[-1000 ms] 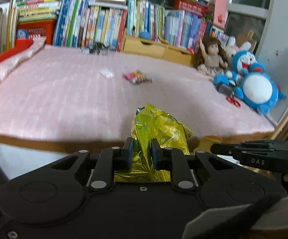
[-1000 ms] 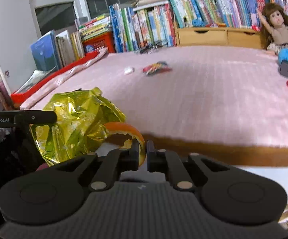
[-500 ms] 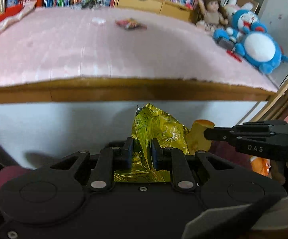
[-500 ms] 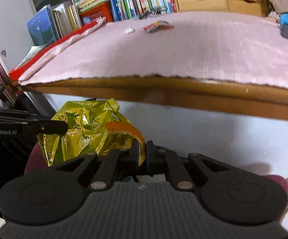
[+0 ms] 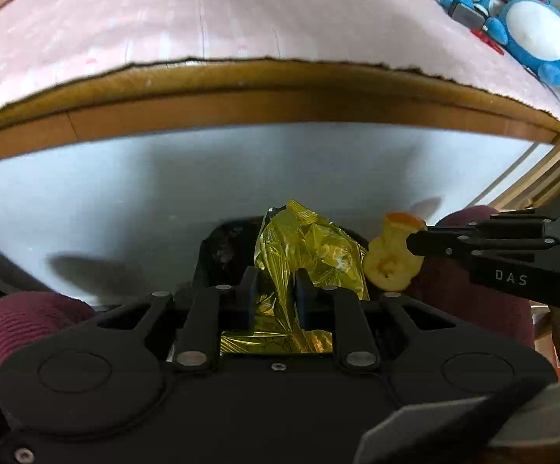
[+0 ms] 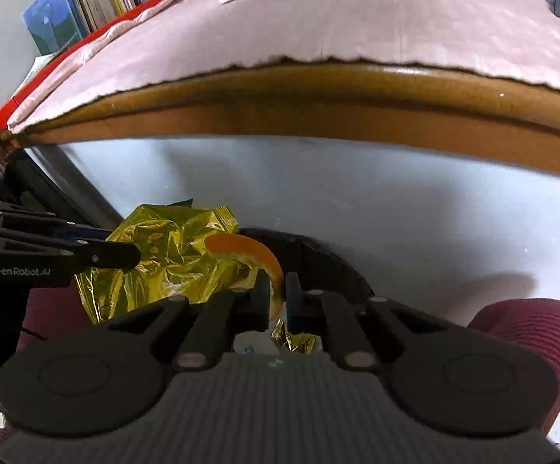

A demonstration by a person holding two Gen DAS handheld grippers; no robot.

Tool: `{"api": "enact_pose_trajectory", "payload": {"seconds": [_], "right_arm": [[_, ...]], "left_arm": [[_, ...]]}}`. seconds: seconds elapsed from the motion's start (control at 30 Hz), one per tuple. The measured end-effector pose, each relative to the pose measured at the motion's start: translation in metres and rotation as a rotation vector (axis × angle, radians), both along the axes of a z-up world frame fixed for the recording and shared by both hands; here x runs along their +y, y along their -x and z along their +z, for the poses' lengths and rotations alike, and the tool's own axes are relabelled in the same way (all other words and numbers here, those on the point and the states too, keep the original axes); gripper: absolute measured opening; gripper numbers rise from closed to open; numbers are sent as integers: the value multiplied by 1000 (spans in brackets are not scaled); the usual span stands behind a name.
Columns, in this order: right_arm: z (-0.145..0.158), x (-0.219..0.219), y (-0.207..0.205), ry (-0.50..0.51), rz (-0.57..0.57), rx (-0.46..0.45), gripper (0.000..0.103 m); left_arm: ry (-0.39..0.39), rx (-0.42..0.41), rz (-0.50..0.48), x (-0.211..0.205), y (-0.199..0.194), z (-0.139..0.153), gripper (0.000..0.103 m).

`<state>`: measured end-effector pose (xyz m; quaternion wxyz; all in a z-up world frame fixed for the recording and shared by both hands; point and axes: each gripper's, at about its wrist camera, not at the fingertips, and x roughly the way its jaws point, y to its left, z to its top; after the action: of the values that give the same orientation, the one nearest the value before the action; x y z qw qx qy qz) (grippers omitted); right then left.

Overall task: Collect trash
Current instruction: 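Lower both held items into the black trash bag and open both grippers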

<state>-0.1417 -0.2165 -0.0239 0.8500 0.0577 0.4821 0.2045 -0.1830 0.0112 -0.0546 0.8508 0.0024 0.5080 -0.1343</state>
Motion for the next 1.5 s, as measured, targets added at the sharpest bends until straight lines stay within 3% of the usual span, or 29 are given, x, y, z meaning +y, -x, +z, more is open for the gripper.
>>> {"api": "enact_pose_trajectory", "payload": {"seconds": [0.43, 0.93, 1.07, 1.2, 1.27, 1.37, 1.5], "right_arm": [[-9, 12, -10, 1, 14, 37, 15], [-8, 12, -11, -5, 22, 29, 18], [-7, 11, -9, -6, 15, 27, 18], [-6, 10, -8, -5, 11, 24, 18], [-6, 10, -8, -5, 8, 23, 21], [-3, 9, -8, -11, 6, 14, 39], [12, 5, -12, -38, 14, -18, 50]], "left_arm": [[-31, 66, -16, -6, -14, -18, 20], [-36, 66, -34, -10, -19, -19, 22], [-43, 62, -26, -9, -19, -17, 39], [-48, 56, -27, -10, -19, -15, 42], [-44, 52, -28, -9, -19, -13, 45], [-39, 36, -33, -4, -20, -5, 46], [-11, -13, -54, -1, -20, 19, 49]]}}
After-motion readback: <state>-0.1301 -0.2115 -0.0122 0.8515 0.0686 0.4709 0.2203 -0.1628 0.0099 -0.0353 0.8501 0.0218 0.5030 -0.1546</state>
